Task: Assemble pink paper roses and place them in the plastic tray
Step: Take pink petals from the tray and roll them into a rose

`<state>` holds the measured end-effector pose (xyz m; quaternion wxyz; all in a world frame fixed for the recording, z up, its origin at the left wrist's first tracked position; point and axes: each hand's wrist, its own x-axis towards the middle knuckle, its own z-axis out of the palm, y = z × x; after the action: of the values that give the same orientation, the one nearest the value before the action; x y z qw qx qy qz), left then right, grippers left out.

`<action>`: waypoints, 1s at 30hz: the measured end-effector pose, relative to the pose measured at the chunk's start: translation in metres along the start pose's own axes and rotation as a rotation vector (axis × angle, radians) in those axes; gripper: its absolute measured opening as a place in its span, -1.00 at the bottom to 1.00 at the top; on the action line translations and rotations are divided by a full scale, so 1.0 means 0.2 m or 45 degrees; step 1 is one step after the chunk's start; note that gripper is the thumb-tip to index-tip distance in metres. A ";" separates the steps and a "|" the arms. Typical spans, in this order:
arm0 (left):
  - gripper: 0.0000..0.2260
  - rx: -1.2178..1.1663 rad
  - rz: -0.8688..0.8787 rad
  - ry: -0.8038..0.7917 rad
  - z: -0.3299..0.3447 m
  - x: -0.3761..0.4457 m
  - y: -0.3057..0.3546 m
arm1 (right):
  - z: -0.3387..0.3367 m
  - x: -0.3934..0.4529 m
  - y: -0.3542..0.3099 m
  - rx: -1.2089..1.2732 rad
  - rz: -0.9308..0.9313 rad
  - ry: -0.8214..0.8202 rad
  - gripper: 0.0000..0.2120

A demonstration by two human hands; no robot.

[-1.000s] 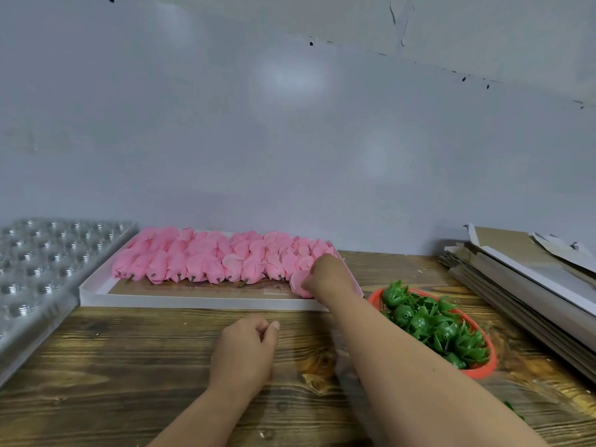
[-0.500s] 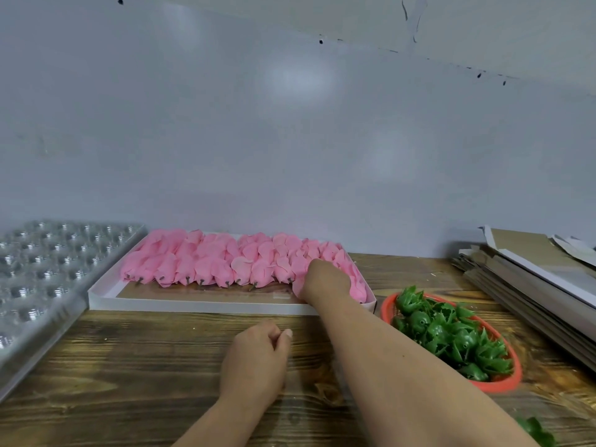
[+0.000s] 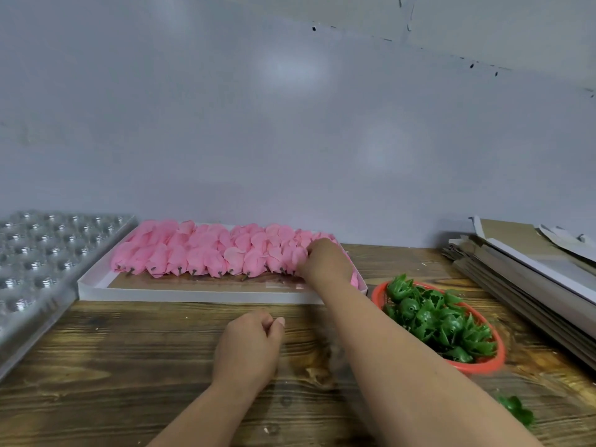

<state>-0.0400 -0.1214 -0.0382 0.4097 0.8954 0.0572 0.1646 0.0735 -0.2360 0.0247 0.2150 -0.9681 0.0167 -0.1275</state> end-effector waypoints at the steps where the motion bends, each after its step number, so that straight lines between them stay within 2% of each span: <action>1: -0.70 -0.005 0.002 -0.007 0.00 0.00 0.00 | -0.03 -0.04 0.01 0.105 -0.007 0.010 -0.88; 5: -0.70 0.002 0.009 -0.030 0.00 0.00 0.00 | -0.10 -0.25 0.04 0.648 0.021 0.021 -0.96; 8: -0.73 -0.078 0.109 -0.053 0.00 -0.01 -0.01 | -0.10 -0.41 0.06 1.058 0.136 -0.061 -0.87; 10: -0.80 -0.234 0.175 -0.099 0.00 -0.03 0.01 | -0.09 -0.50 0.08 1.289 0.239 -0.138 -0.90; 12: -0.81 -0.500 0.099 -0.225 0.01 -0.05 0.03 | -0.09 -0.56 0.11 1.429 0.309 -0.203 -0.82; 15: -0.78 -0.754 -0.053 -0.386 0.01 -0.07 0.05 | -0.09 -0.60 0.13 1.512 0.366 -0.253 -0.77; 23: -0.78 -0.862 -0.261 -0.394 -0.02 -0.09 0.10 | -0.07 -0.61 0.15 1.782 0.409 -0.229 -0.77; 26: -0.67 -0.839 -0.378 -0.467 -0.03 -0.13 0.14 | -0.07 -0.60 0.17 1.712 0.398 -0.190 -0.81; 30: -0.49 -0.957 -0.529 -0.717 -0.03 -0.15 0.18 | -0.07 -0.61 0.17 1.593 0.328 -0.146 -0.98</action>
<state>-0.0707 -0.1481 -0.0146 0.7268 0.6658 0.0580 -0.1588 -0.0463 -0.2618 -0.0070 0.7534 -0.6552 0.0437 -0.0344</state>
